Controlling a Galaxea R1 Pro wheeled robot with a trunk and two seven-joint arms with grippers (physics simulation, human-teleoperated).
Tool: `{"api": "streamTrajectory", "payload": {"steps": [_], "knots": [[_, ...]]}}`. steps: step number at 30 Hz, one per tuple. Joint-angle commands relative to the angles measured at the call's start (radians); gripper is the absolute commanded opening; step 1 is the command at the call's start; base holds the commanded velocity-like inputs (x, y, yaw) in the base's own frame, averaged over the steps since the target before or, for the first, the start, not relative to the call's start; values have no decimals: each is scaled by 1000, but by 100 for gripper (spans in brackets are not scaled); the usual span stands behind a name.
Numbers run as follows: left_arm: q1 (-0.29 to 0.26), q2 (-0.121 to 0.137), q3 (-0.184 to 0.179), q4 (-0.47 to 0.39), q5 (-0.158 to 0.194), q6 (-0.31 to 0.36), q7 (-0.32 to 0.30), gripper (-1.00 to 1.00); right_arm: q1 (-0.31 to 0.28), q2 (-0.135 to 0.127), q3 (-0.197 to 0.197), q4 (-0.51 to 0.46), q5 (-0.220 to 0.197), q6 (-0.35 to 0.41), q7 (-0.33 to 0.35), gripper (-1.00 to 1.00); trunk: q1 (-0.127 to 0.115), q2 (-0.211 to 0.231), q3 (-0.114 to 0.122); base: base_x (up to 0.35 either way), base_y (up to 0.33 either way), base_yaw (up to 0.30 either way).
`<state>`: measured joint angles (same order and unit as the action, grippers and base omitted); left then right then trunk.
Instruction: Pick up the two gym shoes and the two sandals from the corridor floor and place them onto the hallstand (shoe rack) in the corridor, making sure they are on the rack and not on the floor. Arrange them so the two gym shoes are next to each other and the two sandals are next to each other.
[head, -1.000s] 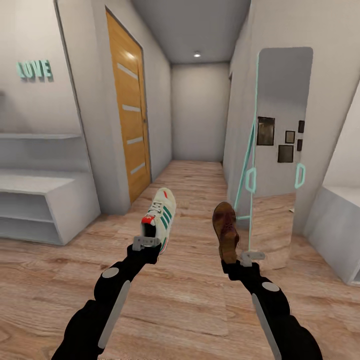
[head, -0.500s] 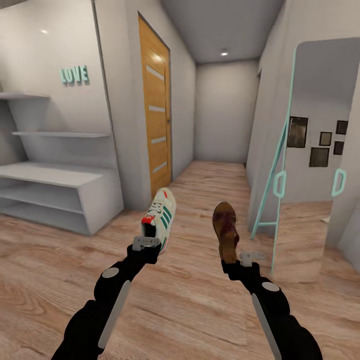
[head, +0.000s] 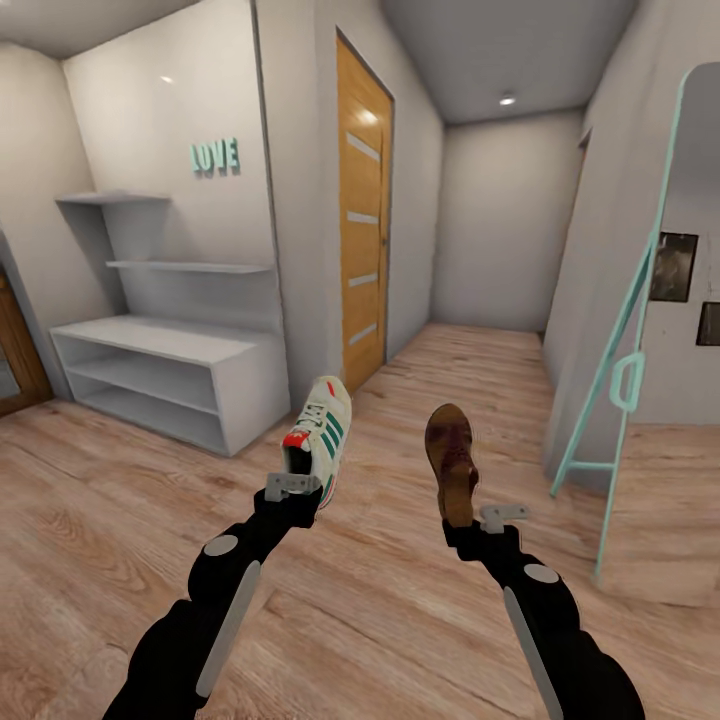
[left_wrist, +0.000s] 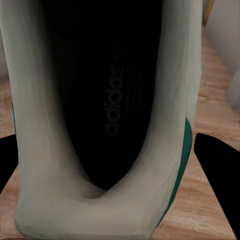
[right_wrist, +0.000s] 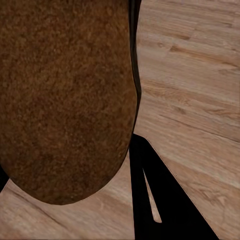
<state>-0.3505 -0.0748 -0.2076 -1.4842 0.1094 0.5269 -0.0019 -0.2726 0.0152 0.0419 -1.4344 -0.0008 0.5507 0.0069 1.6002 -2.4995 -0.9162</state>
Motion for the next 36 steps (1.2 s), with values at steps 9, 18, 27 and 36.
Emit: {"api": "streamTrajectory", "payload": {"steps": [9,18,27,36], "knots": [[-1,0,0,-1,9,5,0,-100,0,0,-1,-2,-4,6,1,-100,0,-1,-1,0,0,295],[-1,0,2,2,9,5,0,-100,0,0,-1,-2,-4,6,1,-100,0,-1,-1,93,45,295],[-1,0,2,2,9,5,2,-100,0,0,-1,-2,-4,6,1,-100,0,-1,-1,196,236,295],[-1,0,2,2,9,5,1,-100,0,0,-1,-2,-4,6,1,-100,0,-1,-1,212,245,295]]}}
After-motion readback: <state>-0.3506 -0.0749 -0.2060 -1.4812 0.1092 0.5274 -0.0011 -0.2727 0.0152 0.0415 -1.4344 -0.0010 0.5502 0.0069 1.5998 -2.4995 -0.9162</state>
